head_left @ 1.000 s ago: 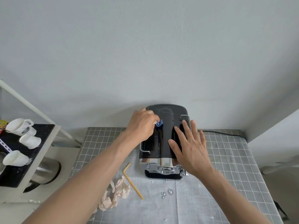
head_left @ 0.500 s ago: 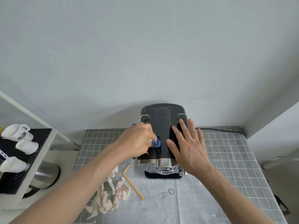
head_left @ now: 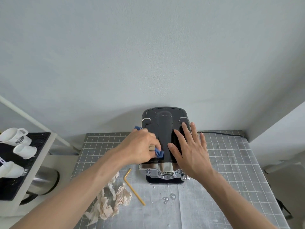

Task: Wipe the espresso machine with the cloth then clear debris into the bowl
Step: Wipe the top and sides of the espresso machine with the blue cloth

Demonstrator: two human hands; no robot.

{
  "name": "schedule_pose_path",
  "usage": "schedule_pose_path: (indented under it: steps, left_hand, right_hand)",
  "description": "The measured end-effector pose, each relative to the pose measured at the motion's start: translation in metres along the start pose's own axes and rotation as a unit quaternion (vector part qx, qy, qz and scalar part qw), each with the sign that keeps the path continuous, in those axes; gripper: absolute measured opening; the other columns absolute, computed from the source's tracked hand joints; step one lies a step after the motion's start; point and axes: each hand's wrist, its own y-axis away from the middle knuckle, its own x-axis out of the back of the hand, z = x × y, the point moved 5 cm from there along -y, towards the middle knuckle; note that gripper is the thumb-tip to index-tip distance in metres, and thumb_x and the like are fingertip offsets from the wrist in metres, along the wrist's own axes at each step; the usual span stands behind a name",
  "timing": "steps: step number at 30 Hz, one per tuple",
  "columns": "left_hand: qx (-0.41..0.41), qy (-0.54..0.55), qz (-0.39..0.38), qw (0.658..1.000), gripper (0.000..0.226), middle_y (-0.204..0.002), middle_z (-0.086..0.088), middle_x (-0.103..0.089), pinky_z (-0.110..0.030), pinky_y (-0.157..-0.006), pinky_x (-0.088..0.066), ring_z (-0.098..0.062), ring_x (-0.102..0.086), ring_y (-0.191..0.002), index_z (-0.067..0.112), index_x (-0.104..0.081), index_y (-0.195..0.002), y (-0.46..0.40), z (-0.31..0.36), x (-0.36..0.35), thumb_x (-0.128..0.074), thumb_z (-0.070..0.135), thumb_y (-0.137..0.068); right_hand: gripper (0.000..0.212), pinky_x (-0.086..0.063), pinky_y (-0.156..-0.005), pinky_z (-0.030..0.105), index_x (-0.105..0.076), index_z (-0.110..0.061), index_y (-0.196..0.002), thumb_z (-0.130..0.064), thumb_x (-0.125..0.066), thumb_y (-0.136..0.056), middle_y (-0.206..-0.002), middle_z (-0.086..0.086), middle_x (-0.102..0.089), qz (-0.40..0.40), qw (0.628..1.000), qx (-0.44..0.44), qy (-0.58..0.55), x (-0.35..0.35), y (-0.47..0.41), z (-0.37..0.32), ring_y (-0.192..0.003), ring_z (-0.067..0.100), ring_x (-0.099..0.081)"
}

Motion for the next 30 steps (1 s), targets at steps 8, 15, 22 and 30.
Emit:
schedule_pose_path:
  steps: [8, 15, 22, 30]
  left_hand:
    - [-0.084, -0.025, -0.099, 0.991, 0.015, -0.103, 0.024, -0.066, -0.034, -0.096, -0.032, -0.004, -0.045, -0.101, 0.041, -0.078, -0.098, 0.008, 0.015, -0.002, -0.068, 0.035, -0.089]
    - [0.076, 0.019, 0.065, 0.995, 0.028, -0.103, 0.016, -0.064, -0.03, -0.073, -0.046, -0.014, -0.063, -0.092, 0.038, -0.075, -0.102, -0.028, -0.016, 0.009, -0.06, 0.019, -0.087]
    - [0.097, 0.043, 0.125, 0.986, 0.021, -0.103, 0.012, -0.069, -0.034, -0.074, -0.052, -0.018, -0.064, -0.091, 0.032, -0.077, -0.103, -0.042, -0.026, 0.007, -0.07, 0.018, -0.089]
    - [-0.025, 0.0, 0.011, 1.0, 0.014, -0.105, 0.027, -0.068, -0.034, -0.096, -0.031, -0.002, -0.046, -0.1, 0.042, -0.078, -0.101, 0.013, 0.002, -0.007, -0.071, 0.039, -0.089]
  right_hand:
    - [0.068, -0.006, -0.129, 0.06, -0.032, -0.028, -0.16, -0.067, -0.018, -0.106, -0.176, 0.003, -0.005, 0.01, 1.0, 0.0, -0.009, 0.001, 0.0, 0.001, -0.16, 0.023, 0.019]
    - [0.068, -0.005, -0.129, 0.06, -0.03, -0.028, -0.161, -0.067, -0.016, -0.107, -0.176, 0.003, -0.003, 0.004, 1.0, 0.002, -0.018, 0.001, 0.0, 0.0, -0.16, 0.024, 0.021]
    - [0.069, -0.001, -0.13, 0.058, -0.026, -0.03, -0.162, -0.069, -0.013, -0.106, -0.176, 0.001, 0.004, -0.01, 1.0, -0.005, -0.011, 0.002, 0.0, 0.0, -0.158, 0.021, 0.028]
    - [0.069, -0.003, -0.13, 0.058, -0.027, -0.031, -0.162, -0.069, -0.014, -0.105, -0.176, 0.0, 0.002, -0.006, 1.0, -0.006, -0.01, 0.002, 0.001, -0.001, -0.159, 0.021, 0.025]
